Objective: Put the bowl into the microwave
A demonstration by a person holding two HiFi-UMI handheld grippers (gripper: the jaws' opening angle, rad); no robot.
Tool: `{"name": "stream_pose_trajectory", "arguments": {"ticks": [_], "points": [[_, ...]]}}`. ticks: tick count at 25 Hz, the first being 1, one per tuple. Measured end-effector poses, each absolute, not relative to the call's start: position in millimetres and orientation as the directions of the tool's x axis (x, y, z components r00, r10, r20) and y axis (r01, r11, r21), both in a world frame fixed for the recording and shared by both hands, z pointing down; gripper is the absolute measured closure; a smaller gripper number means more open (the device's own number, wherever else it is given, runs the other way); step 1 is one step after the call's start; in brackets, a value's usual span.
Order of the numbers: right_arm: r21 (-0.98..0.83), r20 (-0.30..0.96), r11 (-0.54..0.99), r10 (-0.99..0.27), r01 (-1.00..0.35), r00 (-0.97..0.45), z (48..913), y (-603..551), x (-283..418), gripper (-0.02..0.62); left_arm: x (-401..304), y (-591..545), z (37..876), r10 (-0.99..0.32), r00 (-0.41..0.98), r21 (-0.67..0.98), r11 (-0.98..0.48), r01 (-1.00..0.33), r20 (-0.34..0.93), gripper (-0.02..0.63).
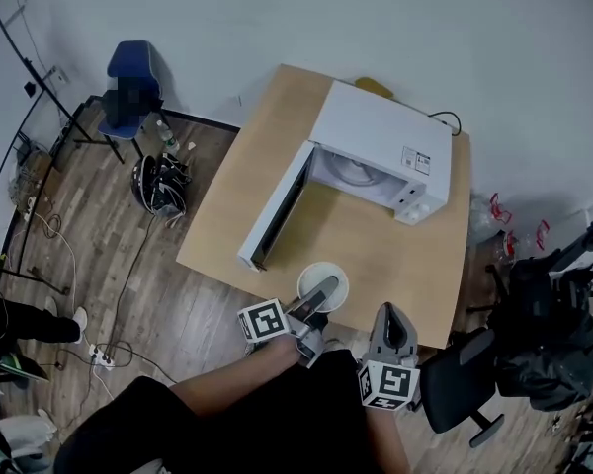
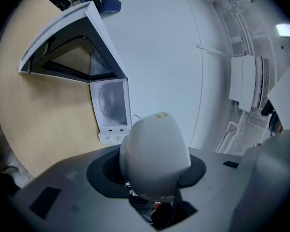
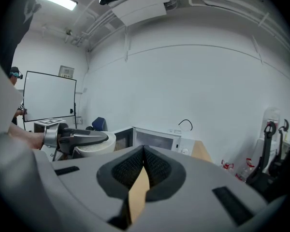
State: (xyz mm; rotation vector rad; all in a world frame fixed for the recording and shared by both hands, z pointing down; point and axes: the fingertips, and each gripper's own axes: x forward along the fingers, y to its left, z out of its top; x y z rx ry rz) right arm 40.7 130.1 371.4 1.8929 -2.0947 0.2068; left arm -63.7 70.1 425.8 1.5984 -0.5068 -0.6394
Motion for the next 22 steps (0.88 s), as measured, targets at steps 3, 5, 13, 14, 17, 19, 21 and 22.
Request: {"name": "stream_pose_trajectory", "arguments": {"ticks": [3, 5, 13, 14, 17, 19, 21, 22], "points": [[0.082, 0.31, 0.116, -0.947, -0.99, -0.085, 372, 119, 42, 0.54, -60, 59, 433, -0.651, 0.753, 0.992, -0.125, 0.012, -0.091, 0.413], [0.072, 0.298, 0.12, -0.95, -0.99, -0.093, 371, 108, 43, 0.54, -57, 49, 434, -0.653, 0.752, 0.992, -0.123, 0.013, -0.091, 0.413], [0.035, 0.266, 0.14, -0.956, -0.99, -0.126, 375, 56, 62, 0.54, -45, -6, 446, -0.673, 0.737, 0.991, -0.129, -0.023, -0.07, 0.413], [0.03, 0.265, 0.144, -0.955, -0.989, -0.131, 376, 48, 65, 0.54, -44, -15, 448, -0.678, 0.732, 0.992, -0.127, -0.027, -0.067, 0.414], [0.027, 0.268, 0.161, -0.952, -0.987, -0.148, 380, 21, 76, 0.54, -32, -43, 452, -0.686, 0.724, 0.993, -0.117, -0.017, -0.069, 0.413], [0.024, 0.275, 0.171, -0.948, -0.985, -0.157, 385, 5, 83, 0.54, -23, -61, 455, -0.685, 0.725, 0.993, -0.119, -0.021, -0.067, 0.413], [0.014, 0.292, 0.181, -0.942, -0.983, -0.169, 393, -8, 87, 0.54, -18, -76, 464, -0.686, 0.726, 0.993, -0.113, -0.04, -0.049, 0.413], [0.01, 0.301, 0.189, -0.937, -0.982, -0.177, 396, -13, 89, 0.54, -15, -84, 468, -0.689, 0.723, 0.994, -0.105, -0.04, -0.044, 0.413]]}}
